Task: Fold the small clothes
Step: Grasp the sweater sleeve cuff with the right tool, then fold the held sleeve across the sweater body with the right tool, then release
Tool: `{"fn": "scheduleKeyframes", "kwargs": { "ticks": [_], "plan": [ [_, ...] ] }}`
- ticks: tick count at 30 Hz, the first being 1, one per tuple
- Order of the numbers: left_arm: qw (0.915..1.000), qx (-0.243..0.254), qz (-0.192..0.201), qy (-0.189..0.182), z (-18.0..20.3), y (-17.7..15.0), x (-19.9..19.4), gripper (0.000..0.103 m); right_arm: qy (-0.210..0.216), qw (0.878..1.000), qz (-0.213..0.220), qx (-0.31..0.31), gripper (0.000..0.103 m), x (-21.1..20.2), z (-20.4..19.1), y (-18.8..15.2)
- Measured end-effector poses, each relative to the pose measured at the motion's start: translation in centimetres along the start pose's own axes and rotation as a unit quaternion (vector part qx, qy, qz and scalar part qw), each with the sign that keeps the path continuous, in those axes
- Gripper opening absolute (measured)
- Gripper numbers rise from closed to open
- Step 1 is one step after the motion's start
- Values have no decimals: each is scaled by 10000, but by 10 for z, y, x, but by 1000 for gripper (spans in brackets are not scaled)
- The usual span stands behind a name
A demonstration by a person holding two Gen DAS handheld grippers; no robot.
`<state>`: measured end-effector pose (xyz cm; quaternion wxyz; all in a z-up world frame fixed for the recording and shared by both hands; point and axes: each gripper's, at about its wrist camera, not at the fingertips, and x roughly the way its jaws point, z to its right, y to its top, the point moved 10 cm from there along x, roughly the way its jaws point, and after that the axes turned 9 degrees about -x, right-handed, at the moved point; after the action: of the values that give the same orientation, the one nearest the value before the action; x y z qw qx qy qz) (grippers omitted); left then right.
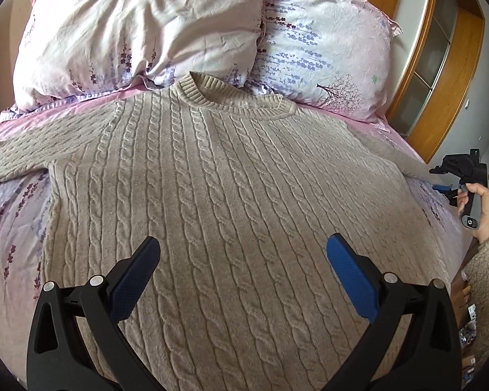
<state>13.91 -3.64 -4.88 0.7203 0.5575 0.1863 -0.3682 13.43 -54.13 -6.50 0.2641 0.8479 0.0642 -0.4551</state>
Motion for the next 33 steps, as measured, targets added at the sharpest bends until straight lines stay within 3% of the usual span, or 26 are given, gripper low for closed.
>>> {"fn": "scheduleKeyframes", "kwargs": {
  "ticks": [6,8,13,18,22,26,30,33],
  "plan": [
    [10000,23,47,-49,-3,1,-1,102,-252,9992,243,-169,14,8,7,13],
    [10000,-16,38,-65,-5,2,-1,102,-165,9990,362,-194,8,7,3,16],
    [9998,-124,23,-138,-11,3,-1,102,-34,9905,1068,-862,7,-23,-36,30],
    [9995,-207,15,-219,-13,3,0,102,572,9733,1434,-1701,7,-50,-113,24],
    [9993,-241,57,-269,-13,4,-2,102,1371,9519,1117,-2503,7,-50,-189,-26],
    [9993,-261,68,-275,-15,4,-3,102,2067,9253,209,-3174,7,-25,-248,-112],
    [9991,-307,89,-270,-19,6,-5,102,2077,9083,-643,-3573,8,6,-266,-184],
    [9990,-320,142,-277,-22,9,-7,102,1887,9048,-1046,-3672,14,28,-263,-207]
  ]
}}
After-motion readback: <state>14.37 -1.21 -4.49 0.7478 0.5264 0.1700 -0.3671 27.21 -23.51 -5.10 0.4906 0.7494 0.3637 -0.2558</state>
